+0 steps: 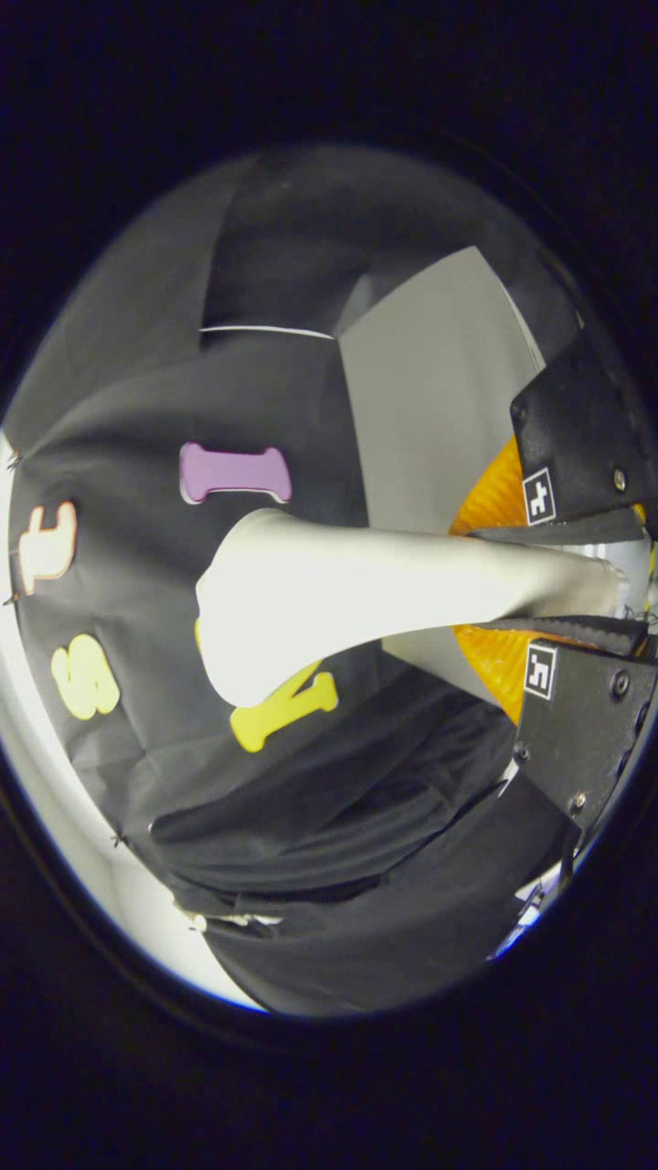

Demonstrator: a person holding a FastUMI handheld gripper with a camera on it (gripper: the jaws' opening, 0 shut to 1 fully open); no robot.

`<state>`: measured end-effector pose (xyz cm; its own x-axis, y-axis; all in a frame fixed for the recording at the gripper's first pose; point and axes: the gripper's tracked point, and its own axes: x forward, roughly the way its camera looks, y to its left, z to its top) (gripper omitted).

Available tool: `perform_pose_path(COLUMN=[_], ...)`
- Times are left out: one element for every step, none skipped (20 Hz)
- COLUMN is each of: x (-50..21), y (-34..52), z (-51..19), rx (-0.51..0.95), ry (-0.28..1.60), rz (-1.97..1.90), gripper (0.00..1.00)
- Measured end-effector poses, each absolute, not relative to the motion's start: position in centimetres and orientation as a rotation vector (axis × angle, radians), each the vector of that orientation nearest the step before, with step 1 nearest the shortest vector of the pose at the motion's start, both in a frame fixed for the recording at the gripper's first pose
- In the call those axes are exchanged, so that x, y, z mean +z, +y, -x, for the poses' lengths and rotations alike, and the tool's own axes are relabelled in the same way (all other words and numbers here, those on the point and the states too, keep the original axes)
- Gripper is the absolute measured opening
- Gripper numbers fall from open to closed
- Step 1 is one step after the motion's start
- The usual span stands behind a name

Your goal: Iron the clothes twice with a garment steamer, once on the left side and once on the right side.

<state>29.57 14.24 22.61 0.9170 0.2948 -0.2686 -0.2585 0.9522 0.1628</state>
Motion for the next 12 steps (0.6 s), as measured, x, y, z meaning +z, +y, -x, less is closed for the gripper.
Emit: perform_pose_path(x=[24.3,25.8,27.1,27.9,29.0,30.0,30.8,31.8,32.5,33.3,34.2,35.1], y=[15.0,16.1,17.0,17.9,19.0,20.5,21.9,23.1,24.1,25.3,26.6,27.9], z=[-28.0,-26.5,-24.9,-23.8,-22.5,-21.8,-21.0,-20.1,-19.5,-19.0,-18.7,-18.2], rx=[0.27,0.26,0.252,0.241,0.235,0.232,0.232,0.226,0.214,0.204,0.194,0.183], ry=[0.248,0.202,0.165,0.134,0.106,0.085,0.062,0.037,0.017,-0.007,-0.025,-0.047], rz=[-0.114,-0.108,-0.099,-0.095,-0.09,-0.09,-0.085,-0.077,-0.064,-0.055,-0.048,-0.04], gripper=[0.34,0.34,0.34,0.34,0.34,0.34,0.34,0.34,0.34,0.34,0.34,0.34])
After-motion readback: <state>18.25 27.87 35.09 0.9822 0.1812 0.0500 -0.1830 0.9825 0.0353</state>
